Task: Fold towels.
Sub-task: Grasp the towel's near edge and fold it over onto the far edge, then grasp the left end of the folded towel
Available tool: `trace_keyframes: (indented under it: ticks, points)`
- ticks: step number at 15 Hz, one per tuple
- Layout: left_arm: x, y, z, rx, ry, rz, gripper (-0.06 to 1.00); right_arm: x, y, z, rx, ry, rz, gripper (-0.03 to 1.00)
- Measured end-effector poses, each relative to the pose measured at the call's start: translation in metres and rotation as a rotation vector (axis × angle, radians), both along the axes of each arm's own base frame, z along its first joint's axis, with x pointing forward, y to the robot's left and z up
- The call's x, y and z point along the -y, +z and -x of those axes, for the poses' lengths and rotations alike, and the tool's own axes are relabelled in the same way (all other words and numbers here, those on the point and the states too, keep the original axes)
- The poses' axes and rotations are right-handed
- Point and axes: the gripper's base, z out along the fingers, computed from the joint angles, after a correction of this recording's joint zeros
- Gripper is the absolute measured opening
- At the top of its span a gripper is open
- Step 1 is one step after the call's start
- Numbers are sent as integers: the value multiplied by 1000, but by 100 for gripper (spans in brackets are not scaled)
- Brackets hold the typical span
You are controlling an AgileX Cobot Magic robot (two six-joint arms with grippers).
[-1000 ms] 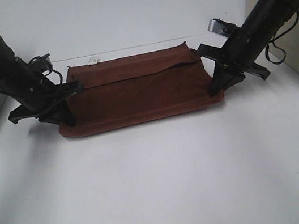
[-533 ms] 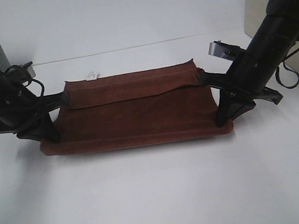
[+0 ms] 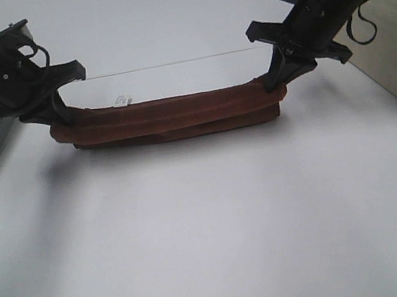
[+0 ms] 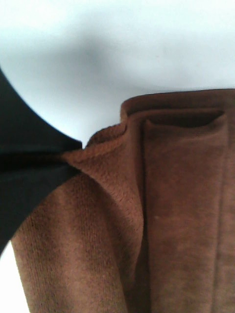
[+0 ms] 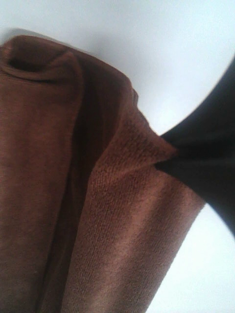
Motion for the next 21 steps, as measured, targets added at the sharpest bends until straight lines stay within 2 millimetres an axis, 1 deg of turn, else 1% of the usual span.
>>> trace_keyframes:
  ticks: [1, 3, 5, 7, 8, 9, 10, 11, 12, 13, 14, 15, 16, 18, 21]
  points:
    - [-1, -2, -10, 9, 18, 4, 1, -1, -1, -11, 7, 1, 9, 0]
    - [-8, -10, -28, 15, 55, 11, 1, -2, -9, -32, 23, -9, 23, 0]
    - [-13, -22, -45, 42, 83, 12, 1, -4, -27, -46, 30, -22, 27, 0]
    - [-11, -35, -59, 53, 99, 30, 1, -4, -40, -53, 38, -36, 33, 1]
    - [-11, -42, -62, 45, 102, 34, 1, -4, -45, -54, 32, -36, 38, 6]
    - [-10, -49, -64, 34, 106, 33, 4, -4, -48, -54, 26, -36, 39, 15]
    - [-10, -53, -64, 30, 107, 32, 11, -3, -48, -54, 26, -35, 41, 28]
    - [-10, -52, -65, 37, 106, 31, 24, -4, -48, -54, 27, -36, 39, 47]
    - [-10, -49, -67, 50, 100, 29, 44, -4, -48, -54, 27, -36, 39, 63]
    - [-10, -47, -68, 57, 89, 23, 63, -4, -47, -53, 21, -31, 39, 75]
    - [-11, -46, -68, 60, 77, 9, 76, -3, -47, -52, 15, -26, 43, 82]
    - [-12, -46, -68, 60, 65, -10, 83, -3, -48, -51, 5, -14, 53, 85]
    - [-13, -47, -68, 60, 57, -23, 84, -2, -48, -51, 2, -8, 63, 86]
    - [-13, -50, -68, 55, 59, -22, 83, -1, -49, -51, 2, -5, 70, 87]
    - [-10, -69, -69, 16, 85, 16, 81, -1, -49, -51, 3, -5, 71, 87]
